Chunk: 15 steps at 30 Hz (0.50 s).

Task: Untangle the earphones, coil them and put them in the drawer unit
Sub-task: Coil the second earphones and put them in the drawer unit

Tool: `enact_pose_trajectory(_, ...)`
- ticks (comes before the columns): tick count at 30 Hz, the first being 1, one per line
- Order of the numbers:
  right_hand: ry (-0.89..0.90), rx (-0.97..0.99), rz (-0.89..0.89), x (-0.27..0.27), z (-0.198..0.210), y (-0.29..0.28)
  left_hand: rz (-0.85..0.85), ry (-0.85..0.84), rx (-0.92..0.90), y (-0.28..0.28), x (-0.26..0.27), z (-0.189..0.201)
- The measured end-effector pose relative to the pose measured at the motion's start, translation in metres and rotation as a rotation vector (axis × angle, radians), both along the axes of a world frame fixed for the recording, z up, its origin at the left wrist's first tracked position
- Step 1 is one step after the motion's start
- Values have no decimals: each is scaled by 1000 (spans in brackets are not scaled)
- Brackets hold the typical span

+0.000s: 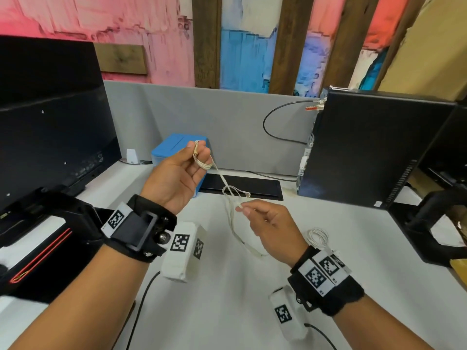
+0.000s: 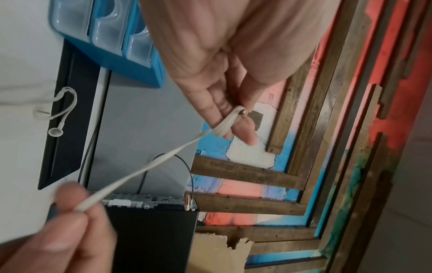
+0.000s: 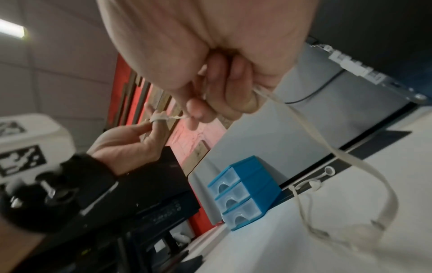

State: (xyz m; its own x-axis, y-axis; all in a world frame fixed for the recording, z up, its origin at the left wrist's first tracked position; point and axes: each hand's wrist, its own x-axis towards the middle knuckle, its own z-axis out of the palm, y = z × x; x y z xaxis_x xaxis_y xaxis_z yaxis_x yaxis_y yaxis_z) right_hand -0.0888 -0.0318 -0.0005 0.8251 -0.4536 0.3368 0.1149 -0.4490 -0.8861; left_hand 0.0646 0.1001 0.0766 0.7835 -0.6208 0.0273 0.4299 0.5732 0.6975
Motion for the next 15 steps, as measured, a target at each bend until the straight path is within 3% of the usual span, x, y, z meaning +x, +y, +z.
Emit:
enact_pose_trajectory(2,58,-96,61,-3,-1,6,9,-84,35,-4,-6,-3)
enact_pose_trajectory(5,88,-117,180,-10,9,22,86,-340,207,-16,-16,-17)
enact_pose_trajectory(8,-11,-102,238,-15,39,29,157,-651,380,-26,-25,-34)
enact_pose_trajectory(11,-165,-35,185,-14,75,17,127,-917,449,-30,-34,-44)
enact_pose_trajectory(15,-174,-12,-60,3,96,-27,-27,-801,372,-29,-48,-37)
